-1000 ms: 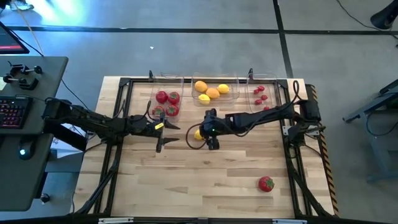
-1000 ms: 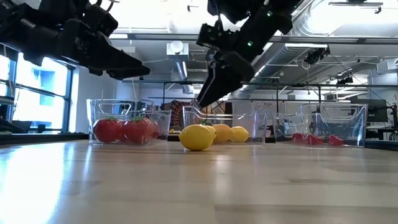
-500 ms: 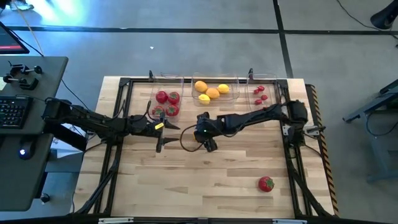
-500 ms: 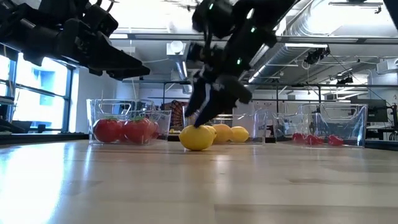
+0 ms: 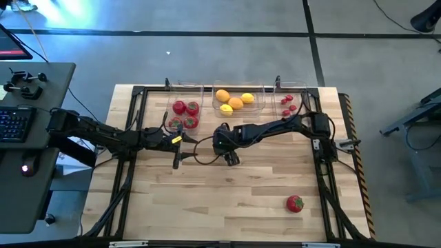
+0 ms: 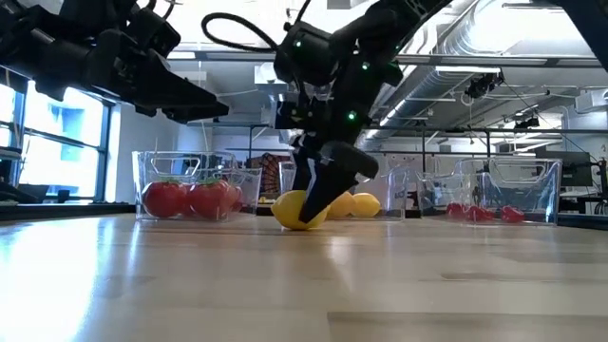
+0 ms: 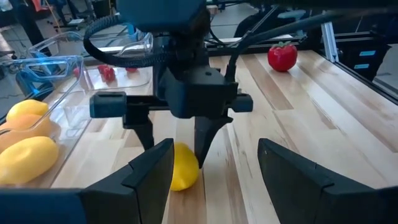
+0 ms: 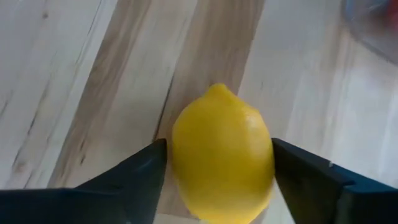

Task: Sort produce into baskets
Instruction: Put the yellow lemon into the center transparent bin

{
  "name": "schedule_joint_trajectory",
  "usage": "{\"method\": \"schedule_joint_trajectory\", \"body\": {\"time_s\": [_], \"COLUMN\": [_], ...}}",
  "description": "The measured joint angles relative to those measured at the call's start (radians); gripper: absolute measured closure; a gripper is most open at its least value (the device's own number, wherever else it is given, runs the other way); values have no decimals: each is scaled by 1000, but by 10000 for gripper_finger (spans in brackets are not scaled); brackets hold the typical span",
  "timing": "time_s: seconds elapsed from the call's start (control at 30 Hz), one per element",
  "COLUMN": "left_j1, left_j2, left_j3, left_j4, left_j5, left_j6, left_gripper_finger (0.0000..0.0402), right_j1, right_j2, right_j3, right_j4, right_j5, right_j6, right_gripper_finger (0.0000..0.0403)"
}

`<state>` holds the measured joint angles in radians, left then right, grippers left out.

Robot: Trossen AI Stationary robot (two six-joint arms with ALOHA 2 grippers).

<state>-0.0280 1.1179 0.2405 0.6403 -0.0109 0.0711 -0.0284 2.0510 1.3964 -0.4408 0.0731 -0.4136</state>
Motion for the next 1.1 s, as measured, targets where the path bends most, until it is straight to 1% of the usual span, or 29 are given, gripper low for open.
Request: {"method": "schedule_joint_trajectory", "body": {"time_s": [0.1, 0.2, 0.27, 0.33, 0.4, 0.57, 0.7, 0.8, 0.97, 1.1], "left_j1": [0, 0, 0, 0, 0, -2, -6, -10, -12, -12], "left_j2": [0, 0, 0, 0, 0, 0, 0, 0, 0, 0], "left_j3": [0, 0, 0, 0, 0, 0, 0, 0, 0, 0], "left_j4": [0, 0, 0, 0, -1, -6, -7, -7, 0, 1], "left_j5": [0, 0, 0, 0, 0, 1, 1, 1, 1, 0], "left_j6": [0, 0, 0, 0, -8, -15, -16, -16, -16, -16], "left_gripper_finger": [184, 184, 184, 184, 184, 184, 184, 184, 184, 184], "right_j1": [0, 0, 0, 0, -2, -36, -119, -219, -407, -509], "right_j2": [1, 1, 0, -7, -18, -66, -143, -190, -184, -151], "right_j3": [3, 36, 77, 125, 185, 312, 338, 329, 324, 323], "right_j4": [-7, -54, -99, -157, -231, -443, -475, -475, -493, -508], "right_j5": [-26, -37, -37, -35, 1, 169, 204, 206, 181, 155], "right_j6": [38, 66, 83, 94, 94, 106, 154, 228, 430, 531], "right_gripper_finger": [175, 213, 227, 228, 228, 228, 228, 227, 226, 226]}}
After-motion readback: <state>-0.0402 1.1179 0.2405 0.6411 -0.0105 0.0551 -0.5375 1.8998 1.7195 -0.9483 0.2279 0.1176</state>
